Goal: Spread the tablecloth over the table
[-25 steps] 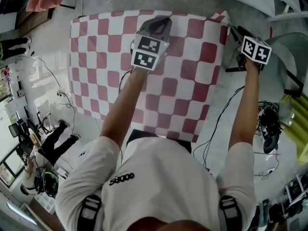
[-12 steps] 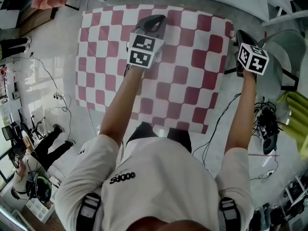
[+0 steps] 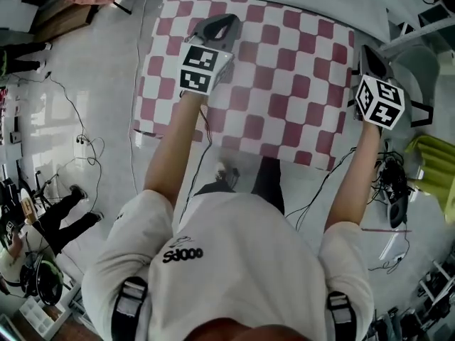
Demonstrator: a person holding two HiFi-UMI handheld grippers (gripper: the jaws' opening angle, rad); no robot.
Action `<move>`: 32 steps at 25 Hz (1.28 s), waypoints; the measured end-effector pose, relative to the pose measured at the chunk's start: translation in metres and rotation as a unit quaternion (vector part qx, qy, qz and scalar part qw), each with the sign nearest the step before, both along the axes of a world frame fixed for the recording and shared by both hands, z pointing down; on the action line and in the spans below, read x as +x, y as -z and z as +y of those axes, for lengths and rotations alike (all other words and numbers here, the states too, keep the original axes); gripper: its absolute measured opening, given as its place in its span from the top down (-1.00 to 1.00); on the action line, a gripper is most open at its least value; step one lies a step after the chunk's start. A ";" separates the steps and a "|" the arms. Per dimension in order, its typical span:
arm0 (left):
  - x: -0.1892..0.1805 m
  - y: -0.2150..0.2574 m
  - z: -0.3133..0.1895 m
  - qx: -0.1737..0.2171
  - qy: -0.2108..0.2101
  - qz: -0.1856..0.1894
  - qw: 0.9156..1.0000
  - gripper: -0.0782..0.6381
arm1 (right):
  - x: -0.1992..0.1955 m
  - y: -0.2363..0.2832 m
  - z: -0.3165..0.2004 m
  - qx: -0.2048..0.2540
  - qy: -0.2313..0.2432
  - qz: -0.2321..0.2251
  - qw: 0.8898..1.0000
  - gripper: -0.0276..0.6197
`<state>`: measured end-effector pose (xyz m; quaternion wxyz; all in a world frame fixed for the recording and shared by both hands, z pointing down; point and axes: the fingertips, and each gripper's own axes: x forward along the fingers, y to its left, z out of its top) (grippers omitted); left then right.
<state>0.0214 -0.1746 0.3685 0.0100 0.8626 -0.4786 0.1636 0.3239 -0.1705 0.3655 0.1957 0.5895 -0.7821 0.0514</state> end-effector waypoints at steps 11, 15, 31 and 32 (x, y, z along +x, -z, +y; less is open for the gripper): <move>-0.097 0.098 0.146 0.083 -0.016 0.015 0.996 0.70 | -0.125 0.104 0.162 0.082 0.032 0.001 0.996 0.84; -0.114 0.125 0.194 0.111 -0.034 0.016 0.993 0.70 | -0.166 0.130 0.211 0.104 0.042 0.017 0.994 0.84; -0.133 0.196 0.297 0.171 -0.075 0.026 0.982 0.70 | -0.247 0.188 0.312 0.150 0.071 0.011 0.986 0.84; -0.133 0.198 0.298 0.173 -0.075 0.027 0.982 0.70 | -0.248 0.188 0.312 0.150 0.070 0.013 0.986 0.84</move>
